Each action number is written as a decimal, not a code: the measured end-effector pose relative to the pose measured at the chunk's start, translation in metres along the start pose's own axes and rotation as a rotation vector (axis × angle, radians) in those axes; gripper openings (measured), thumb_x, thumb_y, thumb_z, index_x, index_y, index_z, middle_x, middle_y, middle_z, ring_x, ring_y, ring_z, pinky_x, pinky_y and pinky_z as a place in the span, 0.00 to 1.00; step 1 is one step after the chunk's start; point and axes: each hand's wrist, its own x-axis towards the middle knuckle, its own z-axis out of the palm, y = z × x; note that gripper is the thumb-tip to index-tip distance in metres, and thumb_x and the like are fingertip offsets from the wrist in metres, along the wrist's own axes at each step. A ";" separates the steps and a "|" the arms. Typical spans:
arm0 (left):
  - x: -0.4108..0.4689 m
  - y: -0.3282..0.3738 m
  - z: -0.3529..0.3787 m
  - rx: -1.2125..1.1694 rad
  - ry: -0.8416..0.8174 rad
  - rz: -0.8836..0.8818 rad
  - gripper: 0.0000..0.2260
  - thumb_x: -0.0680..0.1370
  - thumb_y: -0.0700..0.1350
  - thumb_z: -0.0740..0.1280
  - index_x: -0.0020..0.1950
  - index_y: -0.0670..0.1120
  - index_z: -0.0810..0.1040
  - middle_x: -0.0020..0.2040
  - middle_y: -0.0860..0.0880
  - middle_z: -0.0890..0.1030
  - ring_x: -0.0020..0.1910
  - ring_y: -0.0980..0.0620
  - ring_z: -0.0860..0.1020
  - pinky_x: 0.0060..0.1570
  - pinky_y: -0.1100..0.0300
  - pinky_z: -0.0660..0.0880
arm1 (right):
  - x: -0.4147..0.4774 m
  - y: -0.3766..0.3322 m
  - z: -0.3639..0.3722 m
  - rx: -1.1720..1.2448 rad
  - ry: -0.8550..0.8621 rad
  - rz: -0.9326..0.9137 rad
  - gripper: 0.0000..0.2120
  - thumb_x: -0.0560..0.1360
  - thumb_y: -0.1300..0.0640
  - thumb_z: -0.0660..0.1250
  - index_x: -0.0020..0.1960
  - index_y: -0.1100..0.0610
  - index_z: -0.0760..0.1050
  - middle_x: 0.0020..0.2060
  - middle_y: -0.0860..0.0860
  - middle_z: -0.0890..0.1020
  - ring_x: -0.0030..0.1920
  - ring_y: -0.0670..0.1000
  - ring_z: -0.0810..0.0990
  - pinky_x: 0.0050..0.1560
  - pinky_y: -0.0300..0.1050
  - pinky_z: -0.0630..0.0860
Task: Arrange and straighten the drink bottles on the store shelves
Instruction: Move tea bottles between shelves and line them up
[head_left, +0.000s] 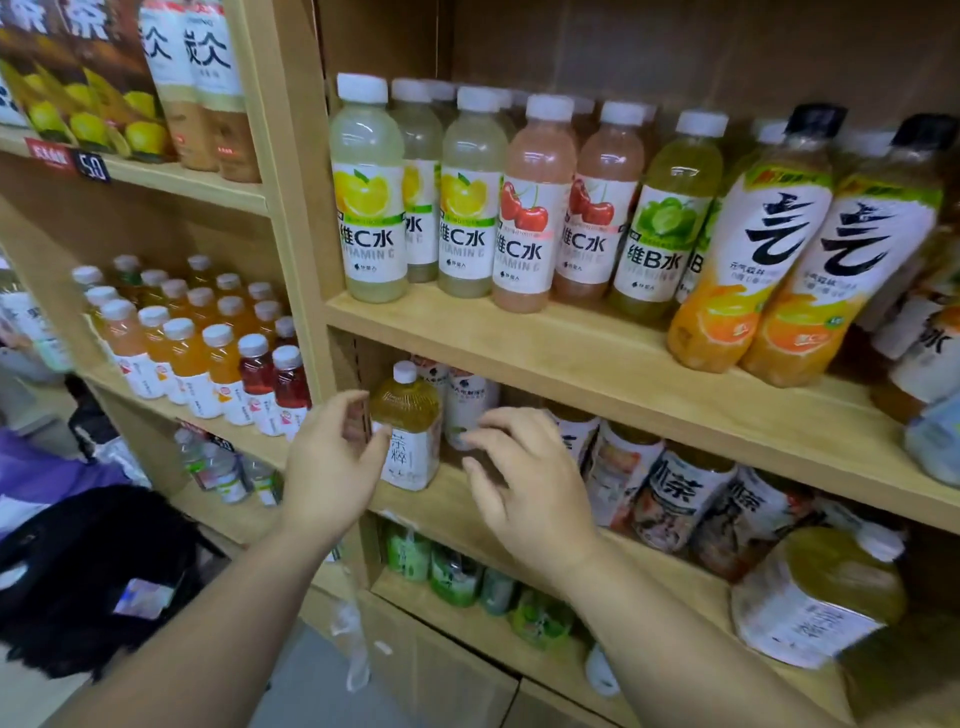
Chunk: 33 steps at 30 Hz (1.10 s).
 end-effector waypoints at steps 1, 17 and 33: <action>-0.002 -0.008 0.006 0.019 -0.056 -0.020 0.21 0.76 0.46 0.74 0.68 0.47 0.76 0.52 0.52 0.77 0.50 0.50 0.79 0.53 0.49 0.78 | -0.010 0.006 0.009 0.036 -0.068 0.085 0.11 0.78 0.54 0.69 0.59 0.56 0.82 0.57 0.51 0.78 0.60 0.53 0.76 0.62 0.47 0.73; 0.031 -0.058 0.060 0.204 -0.276 -0.061 0.33 0.80 0.41 0.68 0.82 0.41 0.58 0.74 0.41 0.68 0.74 0.44 0.67 0.72 0.53 0.67 | 0.037 0.079 0.129 0.437 -0.605 0.722 0.36 0.80 0.36 0.63 0.81 0.39 0.49 0.70 0.54 0.77 0.66 0.62 0.78 0.60 0.52 0.74; 0.057 -0.078 0.034 -0.001 -0.466 0.196 0.22 0.80 0.37 0.67 0.74 0.44 0.72 0.69 0.50 0.73 0.50 0.59 0.76 0.52 0.63 0.73 | 0.048 0.037 0.136 0.686 -0.257 0.753 0.34 0.69 0.59 0.81 0.64 0.31 0.72 0.61 0.47 0.84 0.61 0.48 0.83 0.63 0.50 0.80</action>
